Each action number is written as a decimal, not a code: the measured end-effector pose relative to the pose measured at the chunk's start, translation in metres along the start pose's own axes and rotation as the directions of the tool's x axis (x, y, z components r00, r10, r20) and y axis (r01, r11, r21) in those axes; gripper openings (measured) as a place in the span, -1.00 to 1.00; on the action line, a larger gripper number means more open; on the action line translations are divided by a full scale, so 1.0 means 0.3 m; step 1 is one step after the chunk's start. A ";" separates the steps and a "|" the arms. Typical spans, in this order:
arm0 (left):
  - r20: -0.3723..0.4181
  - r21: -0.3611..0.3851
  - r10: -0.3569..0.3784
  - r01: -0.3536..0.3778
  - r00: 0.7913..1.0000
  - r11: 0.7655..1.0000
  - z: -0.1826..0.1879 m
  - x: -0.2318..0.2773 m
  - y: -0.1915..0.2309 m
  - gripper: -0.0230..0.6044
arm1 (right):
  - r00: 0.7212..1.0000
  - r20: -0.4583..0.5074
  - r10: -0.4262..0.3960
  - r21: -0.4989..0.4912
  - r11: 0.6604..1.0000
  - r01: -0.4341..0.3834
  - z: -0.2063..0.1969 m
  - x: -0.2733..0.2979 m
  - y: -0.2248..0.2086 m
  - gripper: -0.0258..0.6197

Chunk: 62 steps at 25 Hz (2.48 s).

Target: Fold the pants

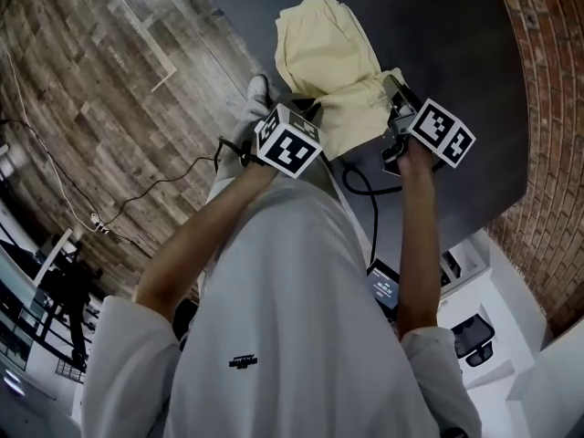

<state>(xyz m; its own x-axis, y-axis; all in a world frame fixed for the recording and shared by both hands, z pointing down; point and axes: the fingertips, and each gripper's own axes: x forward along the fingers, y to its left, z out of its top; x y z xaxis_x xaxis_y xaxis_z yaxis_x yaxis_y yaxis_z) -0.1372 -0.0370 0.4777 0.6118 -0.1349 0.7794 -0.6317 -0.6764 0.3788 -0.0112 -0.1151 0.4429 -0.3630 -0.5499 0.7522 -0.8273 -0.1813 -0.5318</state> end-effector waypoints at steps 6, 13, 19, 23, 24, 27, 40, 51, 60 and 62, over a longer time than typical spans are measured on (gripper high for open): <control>-0.048 0.008 0.099 -0.099 0.994 0.995 -0.021 0.036 0.103 -0.63 | 0.997 -0.023 0.069 0.048 0.997 -0.068 0.026 0.088 0.013 -0.39; -0.030 -0.019 0.175 -0.176 0.984 0.984 -0.035 0.030 0.166 -0.36 | 0.995 0.010 0.099 0.074 0.992 -0.100 0.062 0.114 0.036 -0.16; 0.025 0.040 0.272 -0.273 0.962 0.961 -0.026 -0.025 0.142 -0.32 | 0.996 0.044 0.082 0.033 0.996 -0.083 0.059 0.043 0.045 -0.15; 0.050 0.074 0.277 -0.280 0.959 0.957 -0.034 -0.054 0.085 -0.32 | 0.996 0.054 0.064 -0.019 0.998 -0.063 0.042 -0.024 0.027 -0.15; 0.059 0.076 0.278 -0.282 0.959 0.956 -0.035 -0.060 0.065 -0.32 | 0.996 0.056 0.062 -0.023 0.998 -0.061 0.035 -0.042 0.017 -0.15; 0.074 0.086 0.264 -0.270 0.962 0.959 -0.045 -0.061 -0.013 -0.32 | 0.997 0.058 0.058 -0.031 0.998 -0.057 0.010 -0.104 -0.027 -0.15; 0.100 0.122 0.248 -0.260 0.963 0.958 -0.110 0.011 -0.314 -0.30 | 0.996 0.026 0.087 -0.084 0.993 -0.085 -0.105 -0.249 -0.165 -0.15; 0.020 0.195 0.251 -0.250 0.968 0.948 -0.206 0.151 -0.412 -0.17 | 0.996 -0.021 0.087 -0.049 0.995 -0.088 -0.195 -0.266 -0.280 -0.15; -0.028 0.228 0.298 -0.285 0.954 0.931 -0.258 0.257 -0.352 -0.17 | 0.994 -0.075 0.084 -0.036 0.996 -0.087 -0.217 -0.181 -0.292 -0.15; -0.021 0.242 0.329 -0.315 0.944 0.918 -0.255 0.258 -0.333 -0.34 | 0.993 -0.088 0.079 -0.033 0.996 -0.082 -0.219 -0.160 -0.301 -0.15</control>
<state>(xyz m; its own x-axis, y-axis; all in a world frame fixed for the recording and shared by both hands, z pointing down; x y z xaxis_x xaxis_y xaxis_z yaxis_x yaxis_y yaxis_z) -0.0632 0.0755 0.5382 0.3600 -0.3351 0.8707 -0.6573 -0.7534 -0.0182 0.0527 -0.0187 0.4803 -0.4633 -0.4887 0.7393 -0.8083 -0.1091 -0.5786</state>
